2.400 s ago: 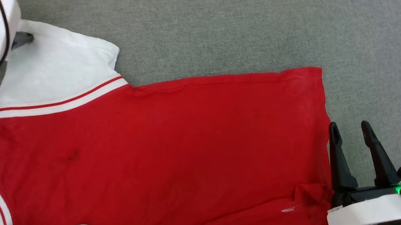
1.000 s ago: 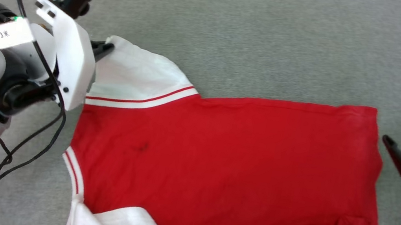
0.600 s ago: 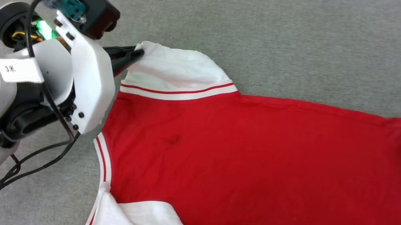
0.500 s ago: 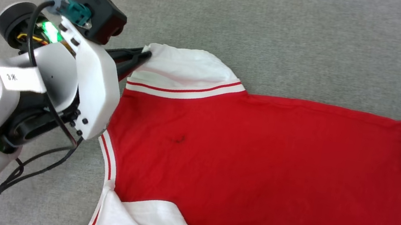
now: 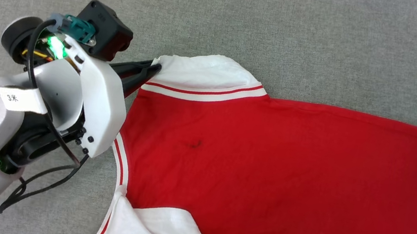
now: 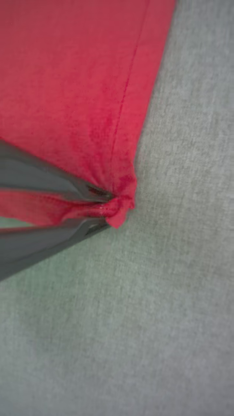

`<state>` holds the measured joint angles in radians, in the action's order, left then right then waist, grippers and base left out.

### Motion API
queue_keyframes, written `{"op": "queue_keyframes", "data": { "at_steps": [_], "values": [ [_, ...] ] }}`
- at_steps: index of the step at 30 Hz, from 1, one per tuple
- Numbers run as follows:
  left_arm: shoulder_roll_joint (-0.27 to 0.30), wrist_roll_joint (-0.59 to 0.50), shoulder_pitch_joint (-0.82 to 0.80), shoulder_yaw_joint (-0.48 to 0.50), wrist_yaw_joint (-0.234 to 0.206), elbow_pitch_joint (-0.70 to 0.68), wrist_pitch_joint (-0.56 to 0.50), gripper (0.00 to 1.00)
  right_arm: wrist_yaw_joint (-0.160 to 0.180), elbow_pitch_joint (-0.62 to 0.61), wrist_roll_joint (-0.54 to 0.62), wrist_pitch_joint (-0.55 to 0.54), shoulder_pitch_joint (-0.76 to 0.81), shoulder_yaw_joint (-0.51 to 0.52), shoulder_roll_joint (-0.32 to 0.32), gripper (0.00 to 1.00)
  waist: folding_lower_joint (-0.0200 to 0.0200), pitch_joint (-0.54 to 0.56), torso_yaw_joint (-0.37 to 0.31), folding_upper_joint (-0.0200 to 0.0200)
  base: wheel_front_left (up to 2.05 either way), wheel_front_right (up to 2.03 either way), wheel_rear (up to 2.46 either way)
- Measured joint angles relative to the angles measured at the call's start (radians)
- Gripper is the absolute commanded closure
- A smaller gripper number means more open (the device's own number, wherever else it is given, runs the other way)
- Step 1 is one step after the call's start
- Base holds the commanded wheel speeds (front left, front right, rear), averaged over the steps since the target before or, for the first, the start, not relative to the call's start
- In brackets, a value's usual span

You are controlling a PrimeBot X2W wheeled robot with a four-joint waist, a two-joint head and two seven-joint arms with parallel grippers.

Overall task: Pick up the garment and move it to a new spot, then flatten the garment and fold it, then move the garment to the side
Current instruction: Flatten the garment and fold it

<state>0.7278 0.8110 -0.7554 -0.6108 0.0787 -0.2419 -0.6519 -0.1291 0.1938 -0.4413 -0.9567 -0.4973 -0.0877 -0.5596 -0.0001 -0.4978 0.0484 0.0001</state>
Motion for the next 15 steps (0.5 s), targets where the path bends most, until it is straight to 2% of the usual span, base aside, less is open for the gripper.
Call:
{"op": "queue_keyframes", "data": {
  "at_steps": [9, 15],
  "values": [
    [0.007, 0.005, 0.067, 0.008, -0.021, 0.025, 0.050, 1.00, 0.000, 0.014, -0.022, 0.100, 0.007, 0.018, 0.026, 1.00, 0.0001, 0.060, -0.007, 0.0000, 0.00, 0.00, 0.00],
    [0.022, 0.024, 0.143, 0.014, -0.041, 0.020, 0.082, 1.00, -0.002, -0.019, -0.051, 0.149, 0.074, 0.038, 0.026, 1.00, 0.0001, 0.131, -0.012, 0.0000, 0.00, 0.00, 0.00]
  ]
}}
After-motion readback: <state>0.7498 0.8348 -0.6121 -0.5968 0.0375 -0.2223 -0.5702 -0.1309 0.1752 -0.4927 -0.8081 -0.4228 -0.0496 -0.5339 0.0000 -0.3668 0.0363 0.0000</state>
